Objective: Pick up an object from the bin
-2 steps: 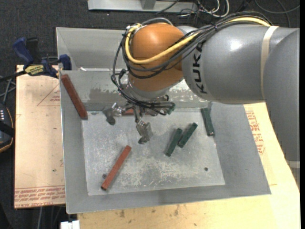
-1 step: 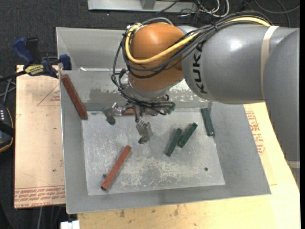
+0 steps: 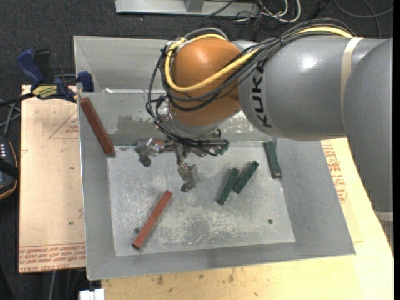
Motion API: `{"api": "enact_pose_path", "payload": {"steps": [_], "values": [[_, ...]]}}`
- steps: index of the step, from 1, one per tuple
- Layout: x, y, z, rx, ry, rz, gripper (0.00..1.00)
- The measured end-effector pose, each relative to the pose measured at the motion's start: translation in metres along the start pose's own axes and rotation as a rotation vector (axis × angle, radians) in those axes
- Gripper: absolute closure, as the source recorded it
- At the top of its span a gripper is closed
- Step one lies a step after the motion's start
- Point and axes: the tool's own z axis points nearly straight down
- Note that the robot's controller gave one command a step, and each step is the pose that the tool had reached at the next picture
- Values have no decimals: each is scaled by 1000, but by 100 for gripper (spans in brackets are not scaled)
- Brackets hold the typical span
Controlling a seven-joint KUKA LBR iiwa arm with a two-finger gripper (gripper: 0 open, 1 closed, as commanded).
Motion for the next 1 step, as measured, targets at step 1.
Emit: {"api": "enact_pose_path", "payload": {"steps": [1], "values": [[-13,34,36,-14,17,-137,0]]}}
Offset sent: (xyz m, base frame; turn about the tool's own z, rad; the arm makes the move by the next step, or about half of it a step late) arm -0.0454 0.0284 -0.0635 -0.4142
